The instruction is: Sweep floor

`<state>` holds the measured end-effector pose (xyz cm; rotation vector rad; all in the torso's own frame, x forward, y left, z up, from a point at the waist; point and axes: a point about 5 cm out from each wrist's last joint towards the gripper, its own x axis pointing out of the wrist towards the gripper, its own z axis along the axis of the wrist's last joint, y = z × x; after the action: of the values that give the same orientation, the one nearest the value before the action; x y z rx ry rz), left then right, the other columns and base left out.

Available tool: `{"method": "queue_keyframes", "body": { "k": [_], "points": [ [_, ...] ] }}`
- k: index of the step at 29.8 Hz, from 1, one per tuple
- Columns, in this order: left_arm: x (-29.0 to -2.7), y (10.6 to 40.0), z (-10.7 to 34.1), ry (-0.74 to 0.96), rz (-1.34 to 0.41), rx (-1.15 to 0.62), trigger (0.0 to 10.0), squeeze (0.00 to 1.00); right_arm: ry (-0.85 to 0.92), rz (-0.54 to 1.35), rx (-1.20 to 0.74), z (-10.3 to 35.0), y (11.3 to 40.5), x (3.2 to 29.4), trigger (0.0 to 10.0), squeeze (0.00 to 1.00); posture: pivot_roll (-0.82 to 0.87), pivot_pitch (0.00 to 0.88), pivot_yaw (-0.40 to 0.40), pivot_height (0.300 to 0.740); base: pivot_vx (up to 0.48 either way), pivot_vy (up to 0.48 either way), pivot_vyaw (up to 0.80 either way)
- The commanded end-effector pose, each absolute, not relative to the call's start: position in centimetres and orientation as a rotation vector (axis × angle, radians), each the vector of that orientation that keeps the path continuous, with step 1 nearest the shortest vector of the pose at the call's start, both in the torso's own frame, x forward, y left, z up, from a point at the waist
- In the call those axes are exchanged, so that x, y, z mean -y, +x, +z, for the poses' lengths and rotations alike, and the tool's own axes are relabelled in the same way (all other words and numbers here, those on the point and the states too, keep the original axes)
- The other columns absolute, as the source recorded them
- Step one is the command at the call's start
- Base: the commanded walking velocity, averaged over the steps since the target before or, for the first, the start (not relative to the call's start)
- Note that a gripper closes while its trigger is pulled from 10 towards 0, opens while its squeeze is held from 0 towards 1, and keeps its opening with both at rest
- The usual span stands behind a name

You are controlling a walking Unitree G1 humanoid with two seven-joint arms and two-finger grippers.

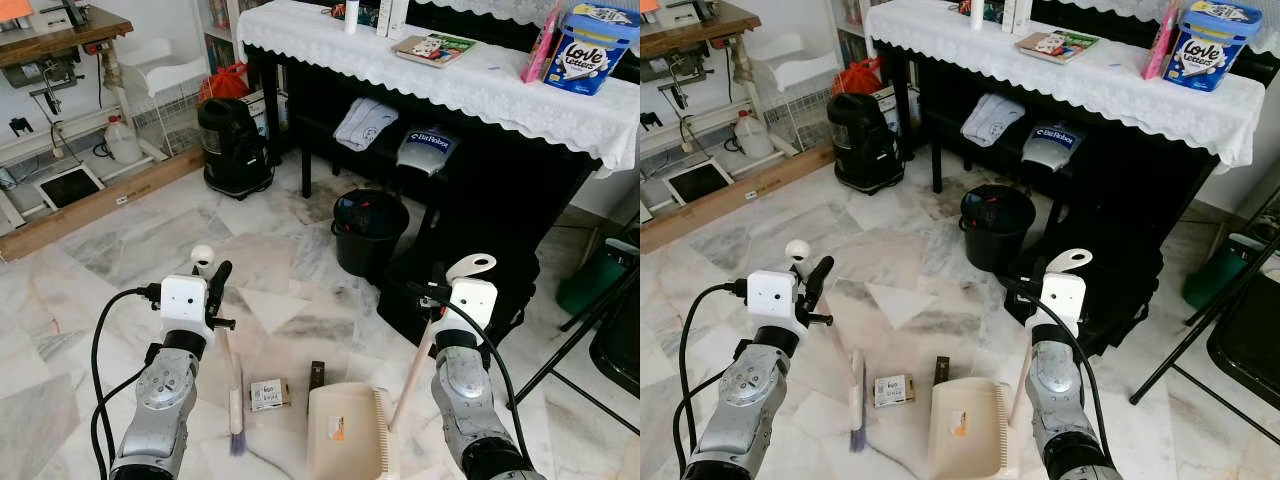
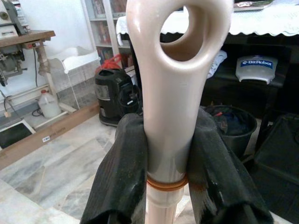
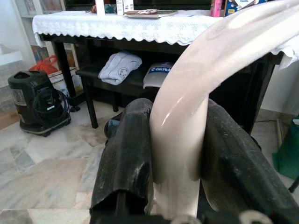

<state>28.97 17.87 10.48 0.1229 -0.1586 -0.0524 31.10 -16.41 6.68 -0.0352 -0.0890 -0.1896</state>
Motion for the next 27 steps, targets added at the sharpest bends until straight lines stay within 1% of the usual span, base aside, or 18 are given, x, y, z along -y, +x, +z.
{"method": "queue_keyframes", "body": {
  "k": [1, 3, 14, 27],
  "points": [
    [-18.05, 29.12, 11.33, 0.144, -0.04, 0.196, 10.0, 0.0, -0.031, -0.198, 0.12, 7.44, 31.45, 16.64, 10.0, 0.0, 0.12, 0.031, -0.005, 0.74, 0.0, 0.0, 0.0],
    [-18.07, 29.15, 11.35, 0.146, -0.038, 0.196, 10.0, 0.0, -0.03, -0.198, 0.12, 7.46, 31.48, 16.66, 10.0, 0.0, 0.12, 0.034, -0.004, 0.74, 0.0, 0.0, 0.0],
    [-17.91, 29.24, 11.17, 0.147, -0.035, 0.187, 10.0, 0.0, -0.041, -0.2, 0.114, 7.45, 31.52, 16.86, 10.0, 0.0, 0.12, 0.055, -0.006, 0.74, 0.27, 0.0, 0.0],
    [-18.0, 29.14, 11.11, 0.148, -0.028, 0.187, 10.0, 0.0, -0.044, -0.202, 0.119, 7.55, 31.53, 16.9, 10.0, 0.0, 0.11, 0.053, -0.007, 0.74, 0.284, 0.0, 0.0]
  ]
}}
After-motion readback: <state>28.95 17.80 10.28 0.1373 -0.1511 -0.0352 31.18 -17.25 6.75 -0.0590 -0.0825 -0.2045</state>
